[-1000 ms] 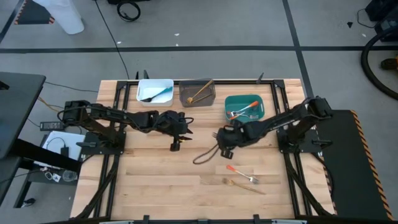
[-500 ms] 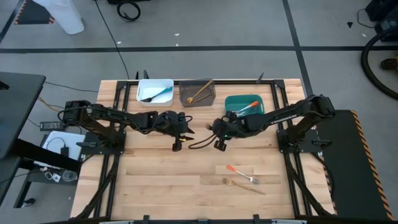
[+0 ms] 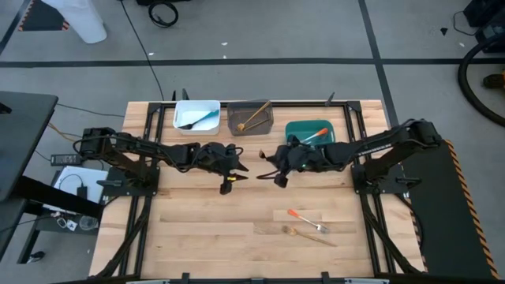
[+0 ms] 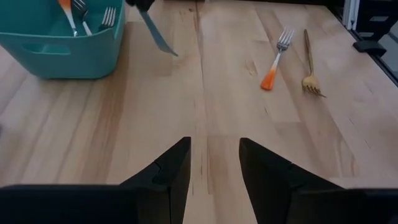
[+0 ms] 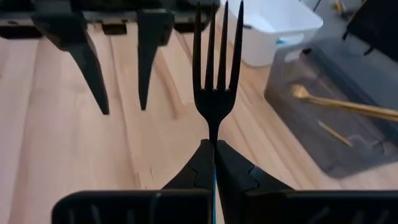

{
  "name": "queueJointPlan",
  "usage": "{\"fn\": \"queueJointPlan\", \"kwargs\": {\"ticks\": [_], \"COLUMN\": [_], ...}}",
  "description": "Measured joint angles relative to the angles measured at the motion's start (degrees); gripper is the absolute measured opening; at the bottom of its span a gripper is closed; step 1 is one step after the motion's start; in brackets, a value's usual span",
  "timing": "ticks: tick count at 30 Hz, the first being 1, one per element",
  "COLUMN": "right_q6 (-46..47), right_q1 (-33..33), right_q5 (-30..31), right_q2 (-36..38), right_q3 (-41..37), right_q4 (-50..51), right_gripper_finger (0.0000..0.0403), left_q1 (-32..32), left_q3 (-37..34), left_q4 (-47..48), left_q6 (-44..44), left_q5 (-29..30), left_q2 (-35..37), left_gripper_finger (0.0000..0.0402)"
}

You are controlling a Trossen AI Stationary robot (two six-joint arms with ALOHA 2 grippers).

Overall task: Sort silverware by color (type)
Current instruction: Put the blue fork into the white bin

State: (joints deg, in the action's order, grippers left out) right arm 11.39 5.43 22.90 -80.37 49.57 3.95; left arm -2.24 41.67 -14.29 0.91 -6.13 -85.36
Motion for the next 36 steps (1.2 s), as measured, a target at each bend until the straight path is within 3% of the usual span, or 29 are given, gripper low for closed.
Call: {"fn": "queueJointPlan", "kwargs": {"ticks": [13, 25, 31, 36], "right_q6": [-3.99, -11.16, -15.67, -18.46], "right_q1": [-0.45, -0.19, 1.53, 2.93], "right_q5": [-0.25, -0.30, 0.66, 7.48], "right_q2": [4.23, 4.60, 4.60, 4.60], "right_q3": [-9.02, -18.62, -19.63, -19.63], "right_q4": [-13.25, -39.81, -47.70, -49.49], "right_gripper_finger": [0.0011, 0.0011, 0.0011, 0.0011], "left_q1": [-0.04, -0.04, 1.67, 5.09], "left_q3": [0.00, 0.02, 0.04, 1.24], "left_q4": [-4.66, -13.17, -19.13, -21.35], "left_q6": [1.65, 3.69, 3.83, 0.05], "left_q5": [0.02, 0.32, 9.87, 25.21], "left_q2": [-0.02, -0.03, -2.25, -4.44], "left_gripper_finger": [0.0144, 0.0144, 0.0144, 0.0144]}}
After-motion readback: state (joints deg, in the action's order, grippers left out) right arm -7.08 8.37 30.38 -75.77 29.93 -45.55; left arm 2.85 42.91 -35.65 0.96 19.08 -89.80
